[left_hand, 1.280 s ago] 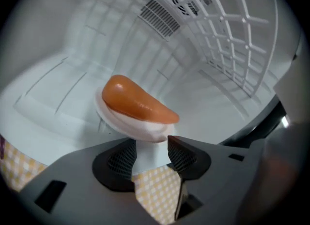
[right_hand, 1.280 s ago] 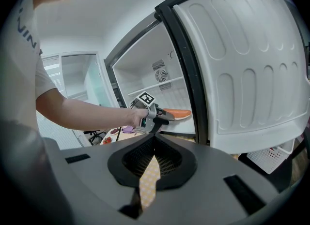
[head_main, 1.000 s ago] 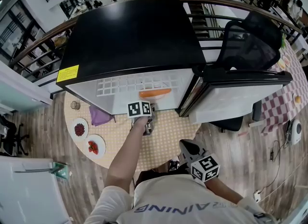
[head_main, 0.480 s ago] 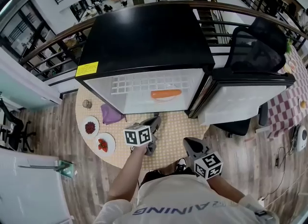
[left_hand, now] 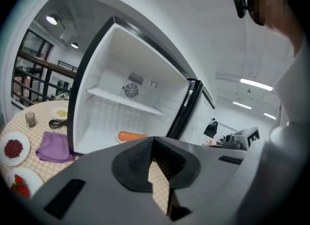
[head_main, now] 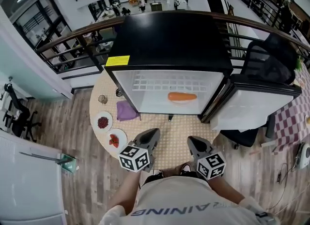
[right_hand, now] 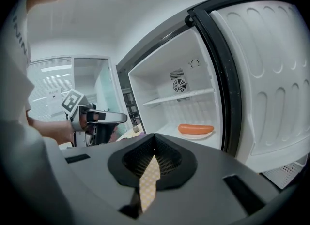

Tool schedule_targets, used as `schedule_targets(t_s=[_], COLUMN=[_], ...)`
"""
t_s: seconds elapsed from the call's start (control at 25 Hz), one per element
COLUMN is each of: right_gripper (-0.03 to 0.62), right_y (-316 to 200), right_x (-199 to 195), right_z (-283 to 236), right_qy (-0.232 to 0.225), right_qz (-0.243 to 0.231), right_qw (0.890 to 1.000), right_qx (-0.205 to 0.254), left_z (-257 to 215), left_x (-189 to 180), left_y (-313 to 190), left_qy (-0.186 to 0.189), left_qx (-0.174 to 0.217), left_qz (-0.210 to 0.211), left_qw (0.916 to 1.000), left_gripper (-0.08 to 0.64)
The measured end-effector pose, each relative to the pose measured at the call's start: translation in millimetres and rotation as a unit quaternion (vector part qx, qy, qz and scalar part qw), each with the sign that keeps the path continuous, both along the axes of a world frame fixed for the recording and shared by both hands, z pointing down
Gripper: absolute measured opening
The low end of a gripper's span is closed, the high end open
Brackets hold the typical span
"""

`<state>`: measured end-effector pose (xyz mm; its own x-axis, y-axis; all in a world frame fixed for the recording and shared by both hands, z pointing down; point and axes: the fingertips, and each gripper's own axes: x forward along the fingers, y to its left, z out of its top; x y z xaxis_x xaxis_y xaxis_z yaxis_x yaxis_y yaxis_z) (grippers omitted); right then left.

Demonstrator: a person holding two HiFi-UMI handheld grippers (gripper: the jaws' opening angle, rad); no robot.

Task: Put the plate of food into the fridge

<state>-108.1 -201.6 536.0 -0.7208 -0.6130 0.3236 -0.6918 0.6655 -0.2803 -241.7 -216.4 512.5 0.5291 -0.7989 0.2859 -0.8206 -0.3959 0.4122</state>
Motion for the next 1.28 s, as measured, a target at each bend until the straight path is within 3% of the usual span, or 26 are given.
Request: schedule_targets(t_s=[0.4,1.04,1.28], right_gripper=[0.02,0.02,0.02], right_y=[-9.7,-2.4,-2.5], right_x=[-4.7,-7.3,-12.5], right_z=[-17.1,-15.2,-14.4], right_qy=[-0.001,0.008,0.011], right_qz=[0.015,0.024,0.015], right_qw=[1.0,0.999,1.0], right_qx=[0.024,0.019,0.02], left_z=[-35.7,-35.7,-31.4], left_x=[-34.4,-33.2,-31.2], left_y=[40.5,34.1,31.9], left_qy=[-0.022,-0.001,-0.021], left_qx=[0.071,0.062,0.061], left_qz=[-0.043,-0.029,-0.023], left_qw=[0.9963,0.9977,0.9976], left_gripper=[0.009,0.009,0.009])
